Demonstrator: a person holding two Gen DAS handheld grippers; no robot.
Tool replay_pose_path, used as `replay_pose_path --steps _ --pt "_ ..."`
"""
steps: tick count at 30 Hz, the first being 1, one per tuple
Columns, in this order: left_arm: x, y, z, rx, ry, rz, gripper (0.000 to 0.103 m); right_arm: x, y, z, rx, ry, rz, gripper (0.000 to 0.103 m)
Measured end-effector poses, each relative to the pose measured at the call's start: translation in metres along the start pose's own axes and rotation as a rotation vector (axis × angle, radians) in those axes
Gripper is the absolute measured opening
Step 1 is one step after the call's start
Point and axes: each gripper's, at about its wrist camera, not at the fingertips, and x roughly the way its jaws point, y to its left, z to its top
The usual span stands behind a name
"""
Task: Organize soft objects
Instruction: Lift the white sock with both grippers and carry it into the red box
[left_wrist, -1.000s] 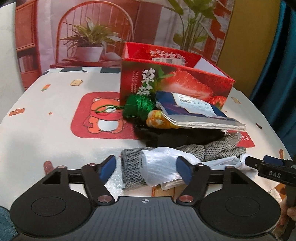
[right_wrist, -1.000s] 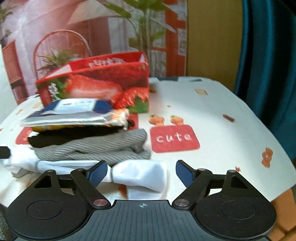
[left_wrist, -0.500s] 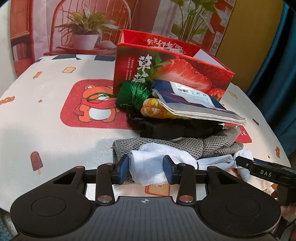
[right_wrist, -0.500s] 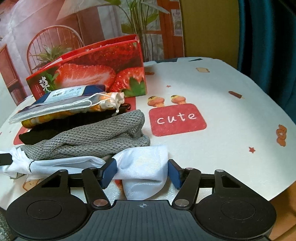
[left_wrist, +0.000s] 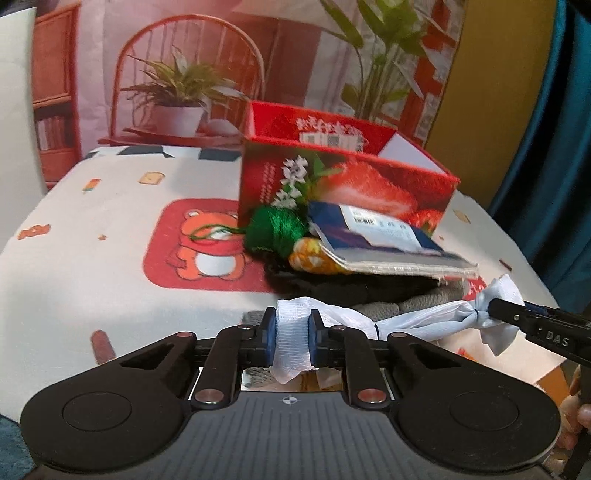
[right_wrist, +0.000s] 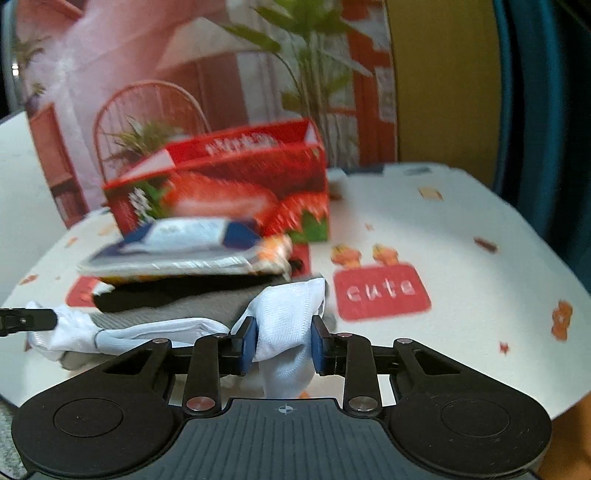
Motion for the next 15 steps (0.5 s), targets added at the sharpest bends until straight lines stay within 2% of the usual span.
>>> replay_pose_path --steps 8,15 --pt "-0.036 0.007 0.016 -0.023 -0.127 0.026 0.018 -0.027 0.020 0.027 -0.032 -0.089 0.070 0.027" --pt "-0.044 0.007 0.042 -0.028 -0.180 0.054 0.018 -0.029 0.036 0.056 -0.073 -0.129 0.117 0.027"
